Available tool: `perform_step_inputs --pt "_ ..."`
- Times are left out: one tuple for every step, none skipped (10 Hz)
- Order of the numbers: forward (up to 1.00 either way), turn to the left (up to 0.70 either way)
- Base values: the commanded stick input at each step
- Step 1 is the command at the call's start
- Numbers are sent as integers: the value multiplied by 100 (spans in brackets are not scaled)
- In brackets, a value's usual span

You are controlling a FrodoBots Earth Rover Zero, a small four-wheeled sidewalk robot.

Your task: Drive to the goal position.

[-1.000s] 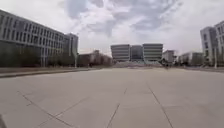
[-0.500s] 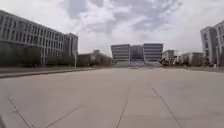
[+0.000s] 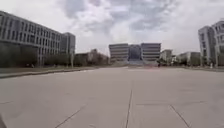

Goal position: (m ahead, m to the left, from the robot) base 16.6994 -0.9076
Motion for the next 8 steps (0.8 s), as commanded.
perform_step_inputs --pt "70 0" --pt "70 0" --pt "70 0" --pt "70 0" --pt "70 0" --pt "70 0" --pt "70 0" --pt "70 0"
